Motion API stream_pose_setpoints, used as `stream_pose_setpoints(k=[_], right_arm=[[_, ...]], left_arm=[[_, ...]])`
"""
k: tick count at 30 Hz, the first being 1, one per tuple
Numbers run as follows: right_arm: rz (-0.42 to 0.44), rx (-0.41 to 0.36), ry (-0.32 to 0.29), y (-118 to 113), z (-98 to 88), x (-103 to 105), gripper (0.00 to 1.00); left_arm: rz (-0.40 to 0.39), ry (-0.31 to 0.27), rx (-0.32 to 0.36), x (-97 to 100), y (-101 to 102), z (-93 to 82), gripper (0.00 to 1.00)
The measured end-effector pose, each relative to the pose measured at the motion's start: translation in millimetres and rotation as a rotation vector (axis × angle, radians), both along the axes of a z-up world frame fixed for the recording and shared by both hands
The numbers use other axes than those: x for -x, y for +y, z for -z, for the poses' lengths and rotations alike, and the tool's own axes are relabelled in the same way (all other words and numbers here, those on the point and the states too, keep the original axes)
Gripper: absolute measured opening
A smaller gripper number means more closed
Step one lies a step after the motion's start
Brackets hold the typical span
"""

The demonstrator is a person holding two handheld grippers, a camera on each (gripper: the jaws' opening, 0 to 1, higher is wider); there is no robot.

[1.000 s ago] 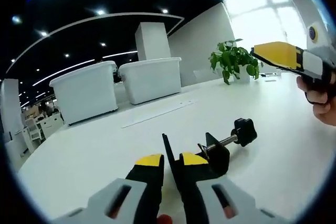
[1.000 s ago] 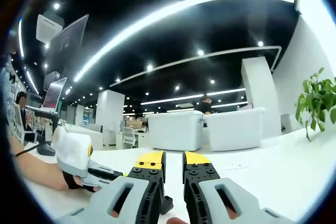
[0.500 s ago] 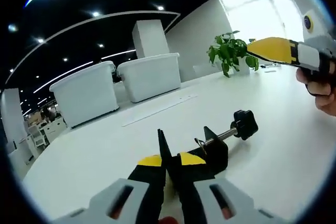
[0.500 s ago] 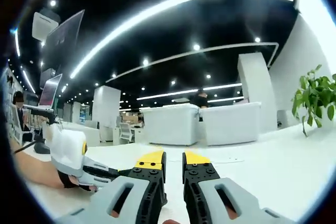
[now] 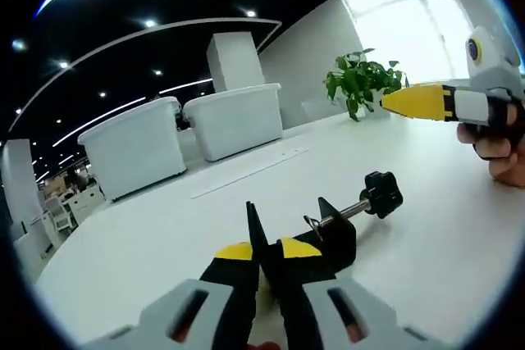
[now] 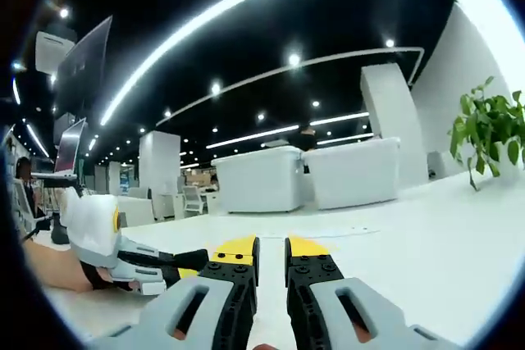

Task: Clamp the fixed fixture on the desktop, loosen the retaining clip, secure it to the edge of the desk, and tighten the retaining clip.

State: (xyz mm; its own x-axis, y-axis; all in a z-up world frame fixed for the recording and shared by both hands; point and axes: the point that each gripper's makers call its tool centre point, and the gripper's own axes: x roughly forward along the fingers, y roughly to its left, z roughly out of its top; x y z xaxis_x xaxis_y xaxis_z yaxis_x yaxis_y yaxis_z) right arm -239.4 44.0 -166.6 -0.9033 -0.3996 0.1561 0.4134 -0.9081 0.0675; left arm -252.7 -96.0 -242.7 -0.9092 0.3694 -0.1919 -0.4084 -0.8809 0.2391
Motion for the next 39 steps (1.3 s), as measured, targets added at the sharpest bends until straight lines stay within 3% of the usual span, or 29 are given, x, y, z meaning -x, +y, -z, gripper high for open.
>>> stream_pose_setpoints(k=[9, 13, 16, 19, 22, 25, 28, 29, 31, 32, 34, 35, 37, 39], right_arm=[[-0.062, -0.121, 0.020, -24, 7.7, -9, 0.13], [-0.087, -0.145, 0.020, -31, 10.3, -12, 0.13], [-0.152, -0.126, 0.036, -43, 7.7, -18, 0.15], [-0.178, -0.173, -0.027, -50, 22.2, -15, 0.15], [-0.178, -0.174, -0.034, -51, 23.7, -14, 0.15], [-0.197, -0.150, -0.043, -50, 23.4, -16, 0.16], [-0.282, -0.080, -0.050, -58, 18.0, -22, 0.19], [-0.281, -0.098, -0.051, -56, 20.9, -19, 0.19], [-0.337, -0.100, -0.148, -60, 35.4, -21, 0.19], [-0.372, -0.104, -0.156, -64, 37.6, -23, 0.19], [-0.422, -0.137, -0.154, -69, 41.9, -30, 0.19], [-0.423, -0.124, -0.132, -68, 37.9, -30, 0.20], [-0.456, -0.104, -0.146, -69, 35.0, -30, 0.19], [-0.464, -0.135, -0.125, -74, 36.2, -30, 0.19]], left_arm=[[0.002, -0.006, -0.009, -1.8, 0, 0.1, 0.09], [0.002, -0.007, -0.009, -1.9, 0, 0.0, 0.09], [0.003, -0.008, -0.010, -2.2, 0, -0.1, 0.09], [0.004, -0.008, -0.010, -2.3, 0, -0.2, 0.09], [0.005, -0.008, -0.010, -2.4, 0, -0.2, 0.09], [0.008, -0.006, -0.008, -2.4, 0, -0.3, 0.09], [0.008, -0.007, -0.010, -2.2, 0, -0.3, 0.09], [0.009, -0.007, -0.010, -2.0, 0, -0.3, 0.09], [0.009, -0.008, -0.012, -2.2, 0, -0.3, 0.09], [0.009, -0.008, -0.011, -2.2, 0, -0.3, 0.09], [0.011, -0.010, -0.014, -2.2, 0, -0.2, 0.09], [0.012, -0.010, -0.015, -2.0, 0, -0.3, 0.09], [0.014, -0.016, -0.022, -2.1, 0, -0.2, 0.08], [0.014, -0.016, -0.022, -2.1, 0, -0.1, 0.08]])
